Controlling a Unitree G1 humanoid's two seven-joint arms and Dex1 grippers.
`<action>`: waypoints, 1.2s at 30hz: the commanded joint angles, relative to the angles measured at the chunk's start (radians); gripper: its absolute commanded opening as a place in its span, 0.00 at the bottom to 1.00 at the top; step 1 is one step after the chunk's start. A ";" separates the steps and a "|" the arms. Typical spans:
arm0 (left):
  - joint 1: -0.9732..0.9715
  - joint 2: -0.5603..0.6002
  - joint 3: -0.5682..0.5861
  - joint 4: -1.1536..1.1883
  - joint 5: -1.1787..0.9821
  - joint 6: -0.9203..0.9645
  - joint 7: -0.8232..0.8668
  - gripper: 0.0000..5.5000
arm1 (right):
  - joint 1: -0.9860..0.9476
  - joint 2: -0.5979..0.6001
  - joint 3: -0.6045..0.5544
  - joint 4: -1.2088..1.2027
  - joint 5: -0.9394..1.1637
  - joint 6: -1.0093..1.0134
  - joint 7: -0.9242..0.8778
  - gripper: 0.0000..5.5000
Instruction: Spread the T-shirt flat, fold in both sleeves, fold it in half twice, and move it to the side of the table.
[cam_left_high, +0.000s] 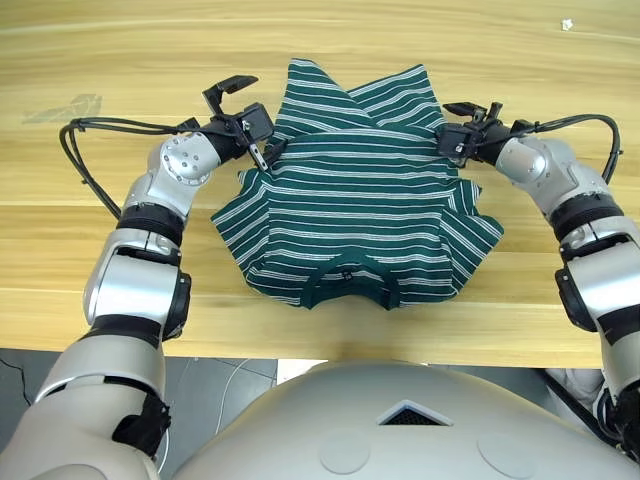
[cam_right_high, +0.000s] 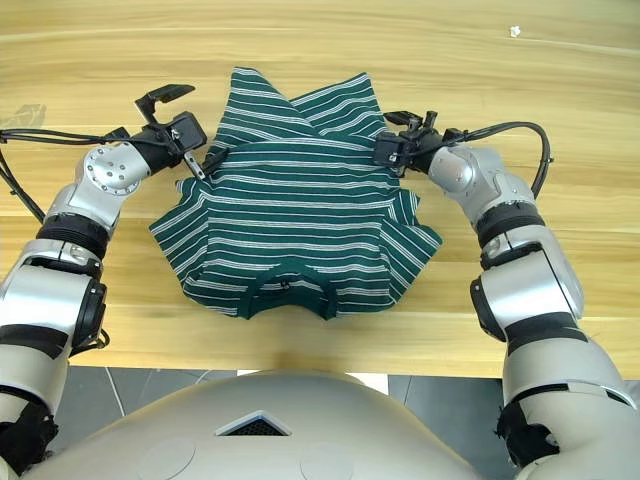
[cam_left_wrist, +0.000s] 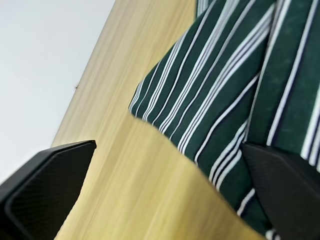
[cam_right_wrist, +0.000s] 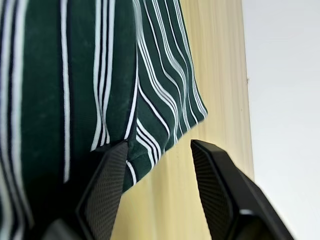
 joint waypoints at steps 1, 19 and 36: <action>0.135 0.063 0.038 -0.230 -0.052 0.029 -0.067 0.98 | 0.197 -0.062 -0.012 -0.237 0.058 0.036 0.150 0.42; 0.030 0.026 0.066 -0.327 -0.062 0.159 -0.078 0.98 | 0.013 -0.002 -0.097 -0.281 0.048 0.162 0.114 0.42; -0.194 -0.185 -0.064 0.258 0.104 0.174 0.121 0.98 | -0.201 0.181 -0.012 0.268 -0.076 0.230 -0.078 0.42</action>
